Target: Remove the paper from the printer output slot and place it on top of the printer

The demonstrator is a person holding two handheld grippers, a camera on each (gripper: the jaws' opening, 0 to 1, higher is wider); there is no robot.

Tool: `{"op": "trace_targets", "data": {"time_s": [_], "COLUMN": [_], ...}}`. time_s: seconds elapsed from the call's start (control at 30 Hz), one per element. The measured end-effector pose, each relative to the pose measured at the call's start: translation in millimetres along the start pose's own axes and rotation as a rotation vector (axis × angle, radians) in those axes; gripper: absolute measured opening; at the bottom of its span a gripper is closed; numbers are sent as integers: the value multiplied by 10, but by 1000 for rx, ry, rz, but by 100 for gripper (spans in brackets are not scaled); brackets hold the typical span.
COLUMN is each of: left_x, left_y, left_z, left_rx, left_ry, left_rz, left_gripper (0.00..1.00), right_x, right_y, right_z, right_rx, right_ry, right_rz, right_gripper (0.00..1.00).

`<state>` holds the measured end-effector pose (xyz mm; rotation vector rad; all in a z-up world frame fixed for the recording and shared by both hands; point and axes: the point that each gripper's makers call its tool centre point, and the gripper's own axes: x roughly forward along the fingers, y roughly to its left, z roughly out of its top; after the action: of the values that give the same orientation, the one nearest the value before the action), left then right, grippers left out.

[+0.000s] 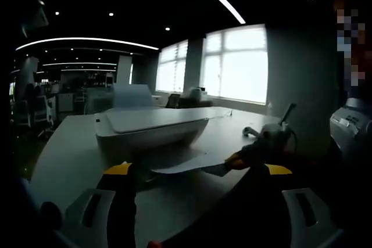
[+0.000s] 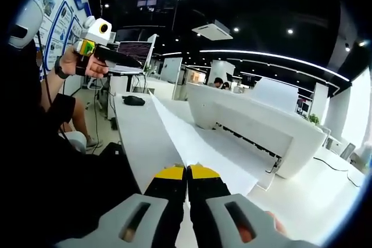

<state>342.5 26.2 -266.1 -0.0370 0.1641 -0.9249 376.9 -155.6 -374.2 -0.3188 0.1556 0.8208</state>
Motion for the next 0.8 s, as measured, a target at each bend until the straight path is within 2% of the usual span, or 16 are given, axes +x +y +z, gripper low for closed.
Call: {"op": "trace_targets", "data": {"time_s": [0.2, 0.47, 0.8], "left_x": [5, 7, 1], "left_y": [-4, -8, 5], "left_z": [-1, -4, -16], "left_rx": [0, 1, -2], "left_ry": [1, 1, 2], "left_rz": [0, 0, 2], "left_gripper": [91, 91, 91], "right_x": [17, -31, -34], "right_y": [84, 22, -52], "right_z": [54, 105, 89], "right_rx": [-24, -33, -74], "right_ry": [-2, -20, -5], "right_rz": [-9, -14, -42], "right_gripper": [0, 0, 0]}}
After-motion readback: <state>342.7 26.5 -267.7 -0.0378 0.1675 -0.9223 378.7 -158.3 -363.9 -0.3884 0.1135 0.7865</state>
